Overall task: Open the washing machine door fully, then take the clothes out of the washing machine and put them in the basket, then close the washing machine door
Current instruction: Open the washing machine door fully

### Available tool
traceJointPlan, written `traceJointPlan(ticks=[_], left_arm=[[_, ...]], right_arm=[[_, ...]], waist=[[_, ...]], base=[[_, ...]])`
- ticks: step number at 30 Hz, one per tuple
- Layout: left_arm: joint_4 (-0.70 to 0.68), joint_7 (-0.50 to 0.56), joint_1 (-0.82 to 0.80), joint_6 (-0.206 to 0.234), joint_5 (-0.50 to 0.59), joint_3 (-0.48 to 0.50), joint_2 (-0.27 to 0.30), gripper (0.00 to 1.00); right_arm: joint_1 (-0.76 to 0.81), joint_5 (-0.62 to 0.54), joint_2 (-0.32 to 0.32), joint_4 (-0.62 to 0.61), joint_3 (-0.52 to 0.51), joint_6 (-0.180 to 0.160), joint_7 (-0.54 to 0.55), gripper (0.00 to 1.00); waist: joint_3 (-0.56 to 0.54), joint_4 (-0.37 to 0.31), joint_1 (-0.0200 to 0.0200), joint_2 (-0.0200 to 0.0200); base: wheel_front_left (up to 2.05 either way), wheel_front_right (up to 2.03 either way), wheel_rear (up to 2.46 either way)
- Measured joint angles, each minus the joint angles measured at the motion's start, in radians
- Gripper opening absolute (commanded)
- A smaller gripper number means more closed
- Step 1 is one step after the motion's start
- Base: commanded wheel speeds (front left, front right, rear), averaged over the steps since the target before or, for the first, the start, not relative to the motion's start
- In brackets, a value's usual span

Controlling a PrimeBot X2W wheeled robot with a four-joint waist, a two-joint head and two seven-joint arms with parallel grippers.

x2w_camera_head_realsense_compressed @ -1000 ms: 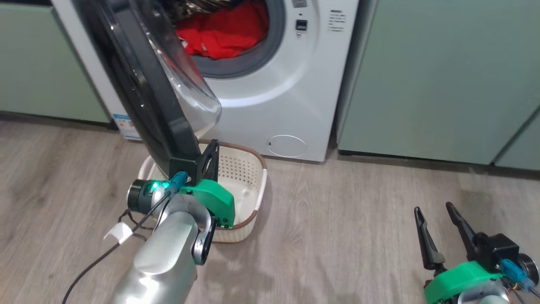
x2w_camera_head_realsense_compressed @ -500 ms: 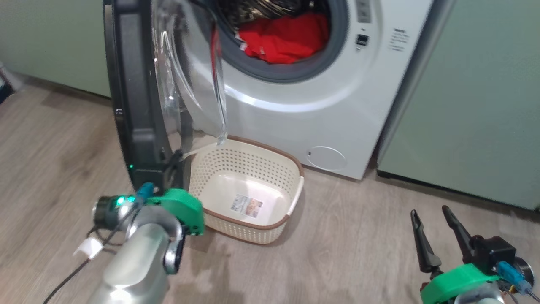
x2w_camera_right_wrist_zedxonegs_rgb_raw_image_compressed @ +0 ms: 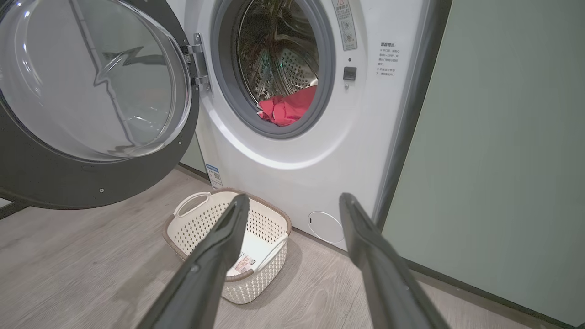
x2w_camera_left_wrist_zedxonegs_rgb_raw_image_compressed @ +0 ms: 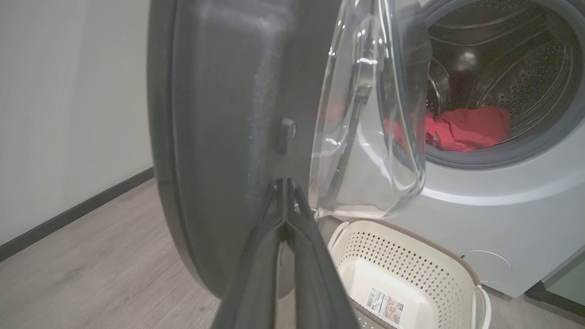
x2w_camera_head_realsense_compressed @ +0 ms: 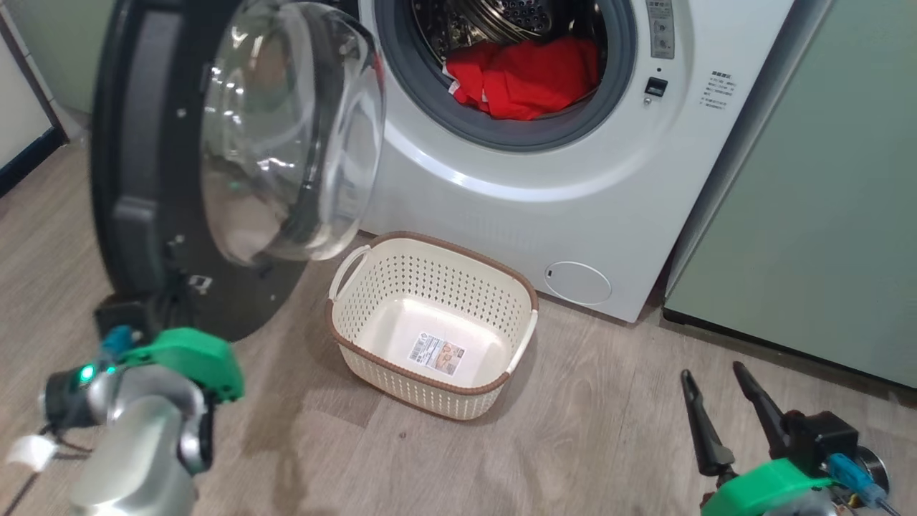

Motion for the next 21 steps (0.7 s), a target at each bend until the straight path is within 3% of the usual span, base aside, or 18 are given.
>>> traceJointPlan(ticks=[10, 21], left_arm=[[0.124, -0.011, -0.081, -0.042, -0.032, 0.119, 0.045, 0.0], [0.25, -0.012, -0.159, -0.079, -0.024, 0.241, 0.056, 0.0]], right_arm=[[0.0, 0.006, -0.007, 0.006, 0.013, 0.0, 0.0, 1.0], [-0.04, 0.005, -0.019, 0.015, 0.035, 0.0, 0.0, 1.0]], waist=[[0.023, -0.029, 0.0, 0.0], [0.078, -0.063, 0.0, 0.0]], base=[[0.0, 0.0, 0.0], [0.0, 0.0, 0.0]])
